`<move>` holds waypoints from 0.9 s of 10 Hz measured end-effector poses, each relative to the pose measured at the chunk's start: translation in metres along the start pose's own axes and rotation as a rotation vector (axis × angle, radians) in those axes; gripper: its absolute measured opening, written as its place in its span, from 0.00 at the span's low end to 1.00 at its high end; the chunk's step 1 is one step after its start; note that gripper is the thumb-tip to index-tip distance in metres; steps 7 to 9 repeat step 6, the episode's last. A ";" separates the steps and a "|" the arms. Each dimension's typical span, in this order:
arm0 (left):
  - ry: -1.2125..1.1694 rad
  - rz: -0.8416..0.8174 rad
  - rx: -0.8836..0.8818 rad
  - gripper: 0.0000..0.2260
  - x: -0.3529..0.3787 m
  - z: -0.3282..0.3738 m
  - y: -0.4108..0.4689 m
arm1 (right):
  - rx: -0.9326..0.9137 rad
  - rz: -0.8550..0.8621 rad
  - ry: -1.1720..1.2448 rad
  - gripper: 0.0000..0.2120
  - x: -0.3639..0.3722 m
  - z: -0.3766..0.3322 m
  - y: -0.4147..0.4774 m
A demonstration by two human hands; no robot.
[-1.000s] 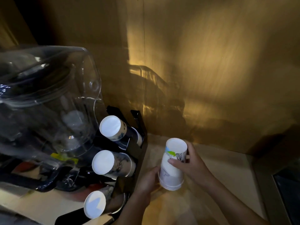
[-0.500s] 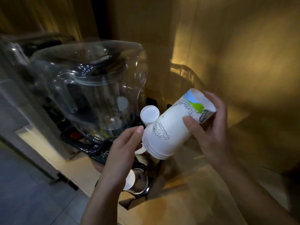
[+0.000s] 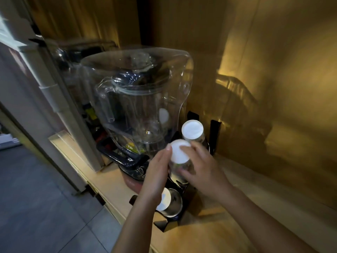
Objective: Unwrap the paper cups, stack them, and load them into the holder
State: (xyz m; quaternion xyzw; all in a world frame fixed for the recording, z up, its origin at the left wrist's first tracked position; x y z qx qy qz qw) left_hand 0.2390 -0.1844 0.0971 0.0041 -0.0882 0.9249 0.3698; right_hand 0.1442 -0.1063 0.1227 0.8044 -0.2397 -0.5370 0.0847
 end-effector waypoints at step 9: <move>0.905 0.192 0.561 0.20 0.023 0.034 -0.003 | -0.006 -0.074 0.021 0.20 -0.026 0.020 -0.002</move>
Point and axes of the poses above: each hand's wrist, its own y-axis towards the middle knuckle, its own x-axis out of the palm, z = x × y, the point moved 5 cm from there along y, towards the middle knuckle, and after that the axes turned 2 degrees about -z, right-handed, at the moved point
